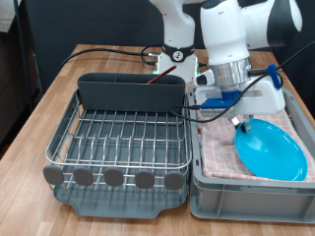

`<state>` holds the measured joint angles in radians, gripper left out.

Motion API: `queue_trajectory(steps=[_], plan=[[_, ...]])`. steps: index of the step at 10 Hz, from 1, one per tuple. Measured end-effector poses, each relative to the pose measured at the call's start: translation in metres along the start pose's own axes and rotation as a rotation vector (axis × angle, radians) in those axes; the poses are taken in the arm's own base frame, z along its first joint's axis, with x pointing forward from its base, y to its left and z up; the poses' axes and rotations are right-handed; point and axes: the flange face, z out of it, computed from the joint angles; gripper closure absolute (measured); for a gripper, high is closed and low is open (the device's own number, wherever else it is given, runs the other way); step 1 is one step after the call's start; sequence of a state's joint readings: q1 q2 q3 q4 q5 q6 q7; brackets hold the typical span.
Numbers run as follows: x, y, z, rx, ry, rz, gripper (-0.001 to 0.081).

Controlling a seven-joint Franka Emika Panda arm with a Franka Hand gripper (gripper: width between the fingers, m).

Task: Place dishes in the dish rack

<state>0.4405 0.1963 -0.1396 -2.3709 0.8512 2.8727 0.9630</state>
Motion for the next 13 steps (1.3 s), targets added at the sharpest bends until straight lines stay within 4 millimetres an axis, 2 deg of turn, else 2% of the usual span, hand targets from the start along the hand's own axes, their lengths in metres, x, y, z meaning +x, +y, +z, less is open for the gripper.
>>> queue_trajectory(steps=[4, 8, 11, 13], plan=[[0.002, -0.009, -0.035, -0.047, 0.052, 0.025, 0.0765], [0.013, -0.004, -0.074, -0.108, 0.123, 0.039, 0.0768], [0.023, -0.003, -0.111, -0.160, 0.160, 0.023, 0.0768], [0.030, -0.001, -0.140, -0.273, 0.209, -0.003, 0.0768]])
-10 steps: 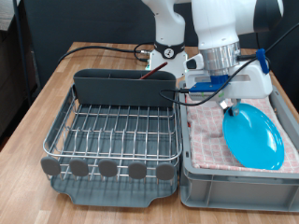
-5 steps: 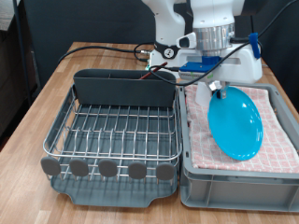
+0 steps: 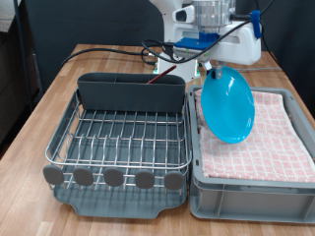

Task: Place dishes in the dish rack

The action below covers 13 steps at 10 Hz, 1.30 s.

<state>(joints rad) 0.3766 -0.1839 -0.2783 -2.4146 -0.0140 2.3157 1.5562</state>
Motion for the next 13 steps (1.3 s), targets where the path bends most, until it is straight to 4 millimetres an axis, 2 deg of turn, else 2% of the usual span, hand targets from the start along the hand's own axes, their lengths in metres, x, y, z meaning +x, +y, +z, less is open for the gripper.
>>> queue_trajectory(steps=[2, 4, 6, 8, 13], plan=[[0.011, 0.006, -0.018, -0.082, 0.014, 0.004, 0.0768], [0.011, 0.005, -0.017, -0.075, 0.023, -0.002, 0.0768], [0.022, 0.005, -0.022, -0.101, 0.094, -0.056, 0.0768], [0.049, 0.006, -0.033, -0.144, 0.167, -0.141, 0.0768], [0.139, 0.008, -0.060, -0.162, 0.257, -0.445, 0.0768]])
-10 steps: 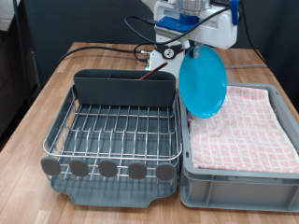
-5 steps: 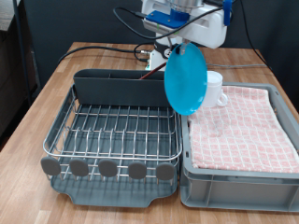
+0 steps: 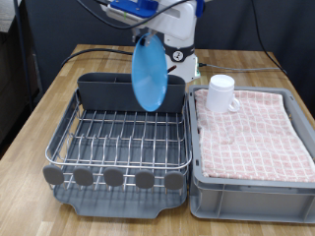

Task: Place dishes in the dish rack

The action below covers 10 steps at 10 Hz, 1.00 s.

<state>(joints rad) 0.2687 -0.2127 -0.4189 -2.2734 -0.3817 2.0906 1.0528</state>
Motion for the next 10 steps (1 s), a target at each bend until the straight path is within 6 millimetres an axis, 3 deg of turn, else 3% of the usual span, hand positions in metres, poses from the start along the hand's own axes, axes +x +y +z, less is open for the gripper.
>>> queue_trajectory(steps=[3, 6, 10], plan=[[0.044, 0.030, -0.007, 0.004, 0.015, -0.131, 0.0768], [0.047, 0.029, -0.008, 0.007, 0.019, -0.163, 0.0768], [0.054, 0.010, -0.002, 0.020, 0.076, -0.291, 0.0768]])
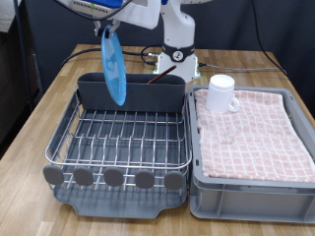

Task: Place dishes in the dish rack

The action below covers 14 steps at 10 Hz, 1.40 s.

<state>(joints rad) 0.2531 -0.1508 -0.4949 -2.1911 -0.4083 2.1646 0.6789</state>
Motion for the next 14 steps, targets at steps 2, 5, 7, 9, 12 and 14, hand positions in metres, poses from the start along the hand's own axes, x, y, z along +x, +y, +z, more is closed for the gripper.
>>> queue_trajectory(steps=[2, 5, 7, 9, 12, 14], plan=[[0.006, -0.005, 0.008, -0.027, 0.023, -0.043, 0.0768], [0.014, -0.006, 0.023, -0.054, 0.060, -0.118, 0.0768], [0.018, -0.005, 0.031, -0.060, 0.076, -0.173, 0.0768], [0.020, -0.004, 0.040, -0.065, 0.079, -0.211, 0.0768], [0.020, -0.002, 0.058, -0.076, 0.075, -0.237, 0.0768], [0.018, 0.003, 0.071, -0.083, 0.077, -0.241, 0.0768]])
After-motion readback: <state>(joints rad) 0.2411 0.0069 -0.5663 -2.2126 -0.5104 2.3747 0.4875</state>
